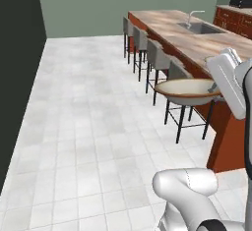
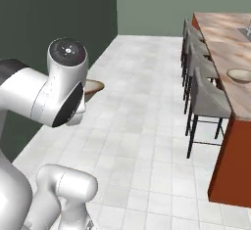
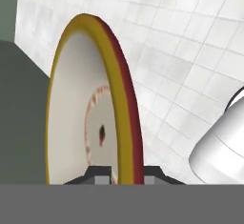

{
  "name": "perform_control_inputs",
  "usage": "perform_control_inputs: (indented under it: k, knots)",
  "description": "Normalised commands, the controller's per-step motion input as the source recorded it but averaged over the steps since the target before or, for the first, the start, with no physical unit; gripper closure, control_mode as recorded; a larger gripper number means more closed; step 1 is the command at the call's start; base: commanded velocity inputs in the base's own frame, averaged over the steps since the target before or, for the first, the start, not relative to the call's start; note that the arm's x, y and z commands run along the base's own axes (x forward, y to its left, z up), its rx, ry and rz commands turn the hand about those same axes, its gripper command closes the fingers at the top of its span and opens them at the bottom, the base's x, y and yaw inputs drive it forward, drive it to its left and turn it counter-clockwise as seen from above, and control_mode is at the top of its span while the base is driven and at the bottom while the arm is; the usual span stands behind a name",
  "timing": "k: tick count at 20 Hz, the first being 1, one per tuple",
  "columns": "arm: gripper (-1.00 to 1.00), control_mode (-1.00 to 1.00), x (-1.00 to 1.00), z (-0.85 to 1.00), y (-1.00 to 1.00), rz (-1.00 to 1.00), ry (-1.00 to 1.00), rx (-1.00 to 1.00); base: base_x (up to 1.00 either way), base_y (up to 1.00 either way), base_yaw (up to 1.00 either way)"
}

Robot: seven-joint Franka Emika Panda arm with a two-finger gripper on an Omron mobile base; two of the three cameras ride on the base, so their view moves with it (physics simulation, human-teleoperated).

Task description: Pick up the bowls from the cabinet and place each bowl in front of a stool on the dining counter.

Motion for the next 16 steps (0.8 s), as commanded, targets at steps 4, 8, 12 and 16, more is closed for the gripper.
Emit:
perform_control_inputs:
  k: [4, 8, 12, 16]
  knots:
    - [1.00, 1.00, 0.00, 0.00, 0.00, 0.00, 0.00, 0.00, 0.25, 1.00, -0.58]
    - [1.00, 1.00, 0.00, 0.00, 0.00, 0.00, 0.00, 0.00, 0.38, 0.99, -0.60]
    - [1.00, 1.00, 0.00, 0.00, 0.00, 0.00, 0.00, 0.00, 0.66, 1.00, -0.56]
    - [1.00, 1.00, 0.00, 0.00, 0.00, 0.00, 0.00, 0.00, 0.71, 1.00, -0.55]
